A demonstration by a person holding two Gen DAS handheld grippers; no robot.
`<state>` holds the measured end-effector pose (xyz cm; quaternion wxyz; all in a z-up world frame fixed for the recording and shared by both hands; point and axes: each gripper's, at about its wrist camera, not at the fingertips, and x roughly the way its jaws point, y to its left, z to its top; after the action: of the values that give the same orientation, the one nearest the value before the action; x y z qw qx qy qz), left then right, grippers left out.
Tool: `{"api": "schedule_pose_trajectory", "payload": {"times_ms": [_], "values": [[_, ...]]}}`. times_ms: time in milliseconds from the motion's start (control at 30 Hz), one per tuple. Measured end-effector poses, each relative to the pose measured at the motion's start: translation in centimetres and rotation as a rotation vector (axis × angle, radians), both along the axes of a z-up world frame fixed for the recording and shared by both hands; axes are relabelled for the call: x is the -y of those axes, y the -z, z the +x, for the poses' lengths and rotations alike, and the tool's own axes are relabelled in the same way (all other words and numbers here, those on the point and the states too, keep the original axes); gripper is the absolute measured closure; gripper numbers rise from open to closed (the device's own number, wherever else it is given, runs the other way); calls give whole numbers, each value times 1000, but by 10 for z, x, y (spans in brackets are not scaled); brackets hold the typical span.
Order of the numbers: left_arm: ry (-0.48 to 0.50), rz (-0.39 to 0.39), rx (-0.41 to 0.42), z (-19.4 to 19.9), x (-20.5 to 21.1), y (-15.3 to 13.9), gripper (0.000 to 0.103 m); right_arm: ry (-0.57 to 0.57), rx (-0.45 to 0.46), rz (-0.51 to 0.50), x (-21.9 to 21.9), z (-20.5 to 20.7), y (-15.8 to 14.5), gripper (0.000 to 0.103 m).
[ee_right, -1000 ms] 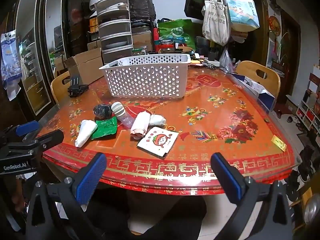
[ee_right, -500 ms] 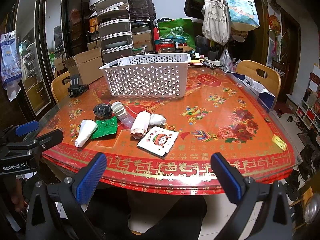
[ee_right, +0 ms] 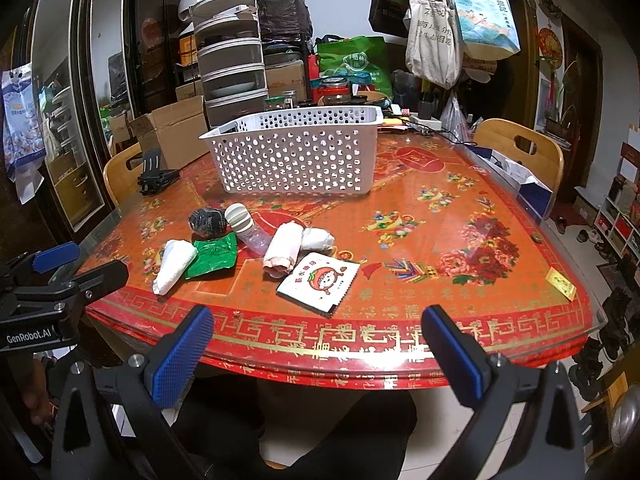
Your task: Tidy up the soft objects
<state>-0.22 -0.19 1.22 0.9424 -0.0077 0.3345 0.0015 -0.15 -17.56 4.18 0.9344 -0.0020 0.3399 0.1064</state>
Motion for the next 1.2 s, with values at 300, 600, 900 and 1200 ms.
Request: {"api": "schedule_pose_trajectory", "payload": {"times_ms": [300, 600, 900, 1200], "values": [[10, 1, -3, 0, 4, 0, 0, -3, -6, 8, -2, -1, 0, 0], [10, 0, -3, 0, 4, 0, 0, -3, -7, 9, -2, -1, 0, 0], [9, 0, -3, 0, 4, 0, 0, -3, -7, 10, -2, 0, 0, 0], [10, 0, -3, 0, 4, 0, 0, -2, -8, 11, -2, -1, 0, 0]]}}
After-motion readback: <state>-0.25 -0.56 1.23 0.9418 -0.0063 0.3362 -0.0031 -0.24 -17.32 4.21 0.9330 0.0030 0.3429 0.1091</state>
